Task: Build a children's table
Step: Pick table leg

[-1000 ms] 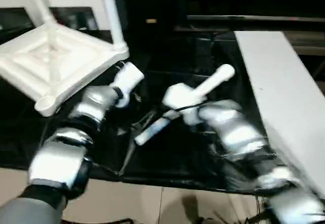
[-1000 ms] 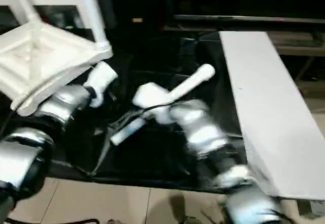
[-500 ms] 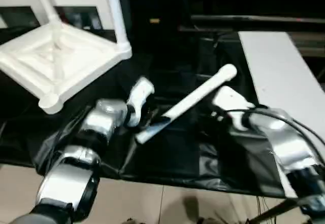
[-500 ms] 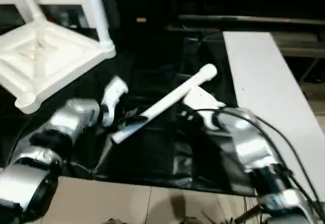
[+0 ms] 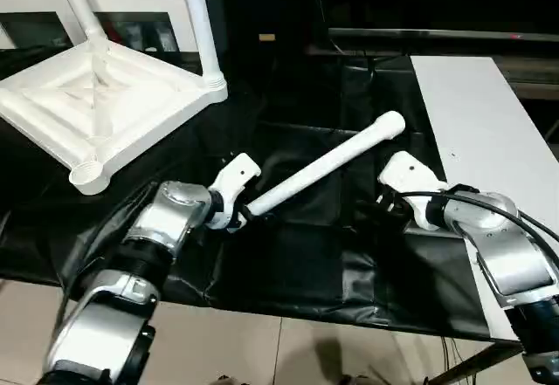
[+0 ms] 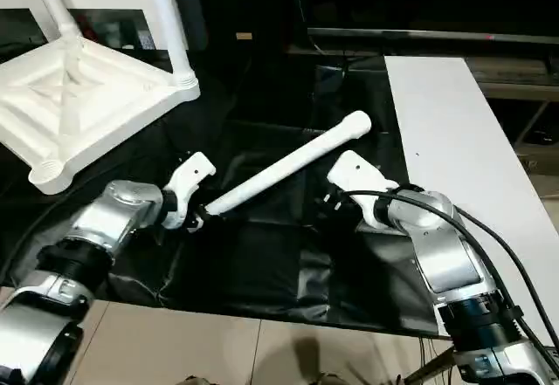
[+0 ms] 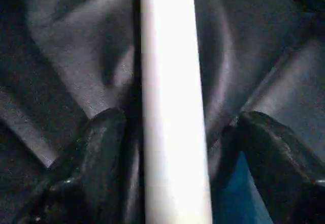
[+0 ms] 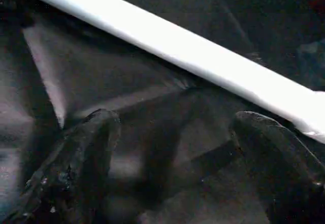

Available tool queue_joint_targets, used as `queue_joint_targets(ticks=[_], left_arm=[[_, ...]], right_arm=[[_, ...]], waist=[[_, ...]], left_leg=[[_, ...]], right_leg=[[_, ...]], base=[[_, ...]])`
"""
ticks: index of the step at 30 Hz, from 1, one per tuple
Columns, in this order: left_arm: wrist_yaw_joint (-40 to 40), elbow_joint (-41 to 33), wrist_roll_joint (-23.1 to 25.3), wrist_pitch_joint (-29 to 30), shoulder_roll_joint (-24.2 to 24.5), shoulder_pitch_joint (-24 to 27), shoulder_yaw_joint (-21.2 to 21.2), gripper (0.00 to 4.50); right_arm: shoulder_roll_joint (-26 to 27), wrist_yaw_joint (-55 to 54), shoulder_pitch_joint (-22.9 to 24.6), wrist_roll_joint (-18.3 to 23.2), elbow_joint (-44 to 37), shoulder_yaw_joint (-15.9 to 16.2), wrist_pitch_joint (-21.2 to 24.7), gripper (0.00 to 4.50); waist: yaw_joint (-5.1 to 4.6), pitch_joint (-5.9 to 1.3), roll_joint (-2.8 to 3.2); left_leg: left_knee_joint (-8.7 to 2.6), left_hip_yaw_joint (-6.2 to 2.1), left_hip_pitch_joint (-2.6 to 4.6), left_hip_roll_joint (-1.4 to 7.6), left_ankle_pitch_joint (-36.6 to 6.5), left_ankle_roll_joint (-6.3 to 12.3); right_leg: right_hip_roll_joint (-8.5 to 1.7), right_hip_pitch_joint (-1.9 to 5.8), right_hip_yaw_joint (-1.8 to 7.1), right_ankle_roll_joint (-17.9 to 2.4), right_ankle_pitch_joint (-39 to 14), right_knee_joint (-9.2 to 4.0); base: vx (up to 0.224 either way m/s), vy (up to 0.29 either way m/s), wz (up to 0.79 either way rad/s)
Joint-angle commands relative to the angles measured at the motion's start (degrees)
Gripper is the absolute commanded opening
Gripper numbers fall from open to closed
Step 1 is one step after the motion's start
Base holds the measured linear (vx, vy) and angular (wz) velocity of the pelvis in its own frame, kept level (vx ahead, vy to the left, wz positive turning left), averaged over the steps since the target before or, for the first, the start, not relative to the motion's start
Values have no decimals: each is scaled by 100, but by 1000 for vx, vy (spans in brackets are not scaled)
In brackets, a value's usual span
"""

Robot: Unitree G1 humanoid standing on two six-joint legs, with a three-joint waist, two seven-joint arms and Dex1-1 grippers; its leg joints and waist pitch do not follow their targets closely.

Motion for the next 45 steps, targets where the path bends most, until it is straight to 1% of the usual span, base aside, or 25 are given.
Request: queue_joint_targets(ticks=[1, 3, 6, 8, 10, 12, 13, 14, 15, 20, 21, 26, 30, 33, 34, 35, 36, 37, 39, 40, 41, 42, 43, 44, 45], left_arm=[[-105, -51, 53, 25, 108, 13, -36, 367], [-105, -143, 26, 103, 158, 48, -64, 333], [-121, -205, 3, 137, 205, 80, -114, 323], [-149, -210, 8, 126, 216, 91, -140, 313], [-208, -193, 47, 70, 227, 103, -185, 284], [-270, -146, 88, -7, 234, 112, -204, 279], [-288, -108, 104, -46, 240, 110, -213, 270], [-317, -86, 123, -83, 256, 110, -248, 256], [-343, -77, 133, -108, 268, 112, -272, 256], [-480, -105, 112, -136, 296, 162, -346, 205], [-476, -106, 118, -161, 317, 159, -361, 197], [-522, -63, 24, -316, 337, 114, -250, 151], [-523, -4, -6, -388, 359, 92, -190, 141], [-548, -10, 33, -580, 433, 107, -216, 140], [-582, -54, 71, -819, 529, 103, -237, 140], [-591, -60, 72, -834, 541, 101, -237, 140], [-651, -112, 85, -954, 677, 51, -215, 140], [-682, -130, 95, -1151, 767, 13, -195, 140], [-781, -168, 104, -1444, 948, -64, -152, 140], [-842, -184, 102, -1529, 1026, -100, -134, 140], [-931, -243, 146, -1695, 1198, -172, -124, 140], [-966, -267, 167, -1768, 1269, -204, -121, 140], [-1005, -299, 167, -1793, 1315, -214, -117, 139], [-1179, -462, 135, -1837, 1502, -261, -79, 139], [-1271, -549, 86, -1821, 1579, -279, -56, 139]], right_arm=[[-65, 86, 14, 67, -156, 9, 47, 389], [-75, 90, 28, 65, -166, 10, 62, 389], [-81, 113, 45, 57, -197, 24, 80, 389], [-90, 125, 50, 53, -198, 35, 75, 389], [-100, 128, 52, 58, -195, 45, 64, 389], [-108, 130, 55, 83, -200, 57, 54, 389], [-100, 132, 59, 97, -205, 58, 44, 389], [-95, 145, 75, 107, -220, 60, 32, 389], [-93, 153, 86, 112, -230, 63, 25, 389], [-88, 157, 126, 100, -251, 65, -10, 389], [-92, 150, 132, 121, -264, 43, -53, 389], [-72, 78, 123, 173, -248, -29, -176, 389], [-11, 26, 133, 252, -272, -105, -205, 389], [-41, -15, 141, 214, -301, -113, -414, 389], [-12, -45, 95, 296, -368, -209, -595, 389], [-7, -47, 88, 310, -376, -222, -611, 389], [48, -98, -23, 442, -446, -377, -756, 389], [67, -133, -104, 492, -457, -454, -819, 389], [24, -154, -233, 473, -427, -487, -1014, 389], [-19, -144, -278, 433, -396, -466, -1125, 416], [-173, -140, -353, 208, -292, -304, -1431, 423], [-241, -140, -384, 109, -244, -232, -1563, 423], [-283, -141, -398, 29, -212, -171, -1628, 428], [-471, -171, -460, -361, -63, 117, -1933, 440], [-542, -219, -485, -568, 22, 243, -2101, 450]], waist=[[-1, -440, -79], [4, -442, -75], [7, -445, -58], [8, -449, -65], [9, -445, -69], [11, -448, -65], [14, -452, -46], [8, -449, -60], [13, -452, -60], [15, -452, -49], [12, -452, -36], [10, -456, -57], [9, -456, -55], [12, -456, -59], [7, -456, -51], [0, -456, -55], [-5, -444, -69], [-14, -458, -69], [-19, -438, -74], [-21, -431, -83], [-23, -422, -108], [-10, -420, -89], [-22, -417, -116], [-15, -412, -132], [-18, -410, -137]], left_leg=[[-493, -123, 79, 324, -342, 639], [-492, -119, 88, 326, -352, 621], [-486, -117, 92, 321, -357, 601], [-485, -120, 86, 321, -319, 605], [-487, -119, 82, 322, -313, 609], [-484, -118, 83, 320, -296, 610], [-480, -121, 86, 320, -287, 611], [-481, -120, 82, 320, -302, 613], [-482, -122, 85, 322, -306, 618], [-483, -120, 91, 323, -327, 593], [-485, -121, 93, 324, -348, 579], [-479, -117, 86, 316, -340, 574], [-478, -116, 87, 314, -349, 589], [-479, -120, 81, 316, -385, 569], [-481, -117, 84, 316, -399, 558], [-484, -119, 80, 317, -454, 542], [-494, -118, 79, 314, -499, 530], [-491, -123, 82, 311, -525, 508], [-506, -122, 92, 314, -627, 446], [-513, -106, 111, 313, -721, 386], [-519, -103, 116, 316, -761, 362], [-525, -112, 110, 321, -766, 300], [-523, -93, 123, 319, -781, 277], [-530, -100, 122, 325, -791, 255], [-534, -94, 111, 318, -750, 241]], right_leg=[[-301, 361, 185, -1752, -493, -294], [-303, 360, 186, -1778, -479, -289], [-303, 359, 185, -1790, -453, -289], [-302, 367, 185, -1793, -395, -279], [-303, 369, 184, -1797, -388, -280], [-302, 369, 184, -1796, -399, -280], [-303, 369, 183, -1799, -376, -276], [-303, 373, 183, -1802, -358, -280], [-303, 372, 183, -1793, -363, -280], [-302, 371, 183, -1810, -350, -276], [-301, 369, 182, -1816, -349, -275], [-301, 377, 186, -1816, -316, -273], [-299, 377, 184, -1813, -338, -270], [-306, 376, 185, -1780, -416, -279], [-300, 372, 185, -1771, -429, -276], [-303, 374, 188, -1742, -470, -280], [-301, 371, 191, -1716, -534, -290], [-302, 372, 191, -1688, -574, -276], [-294, 353, 189, -1651, -770, -290], [-285, 334, 192, -1619, -902, -304], [-283, 331, 195, -1603, -972, -311], [-288, 331, 195, -1568, -1046, -302], [-280, 323, 203, -1557, -1031, -306], [-287, 321, 202, -1562, -1054, -295], [-281, 330, 199, -1539, -1067, -296]], base=[[0, 0, 0], [0, 0, 0], [0, 0, 0], [0, 0, 0], [0, 0, 0], [0, 0, 0], [0, 0, 0], [0, 0, 0], [0, 0, 0], [0, 0, 0], [0, 0, 0], [0, 0, 0], [0, 0, 0], [0, 0, 0], [0, 0, 0], [0, 0, 0], [0, 0, 0], [0, 0, 0], [0, 0, 0], [0, 0, 0], [0, 0, 0], [0, 0, 0], [0, 0, 0], [0, 0, 0], [0, 0, 0]])
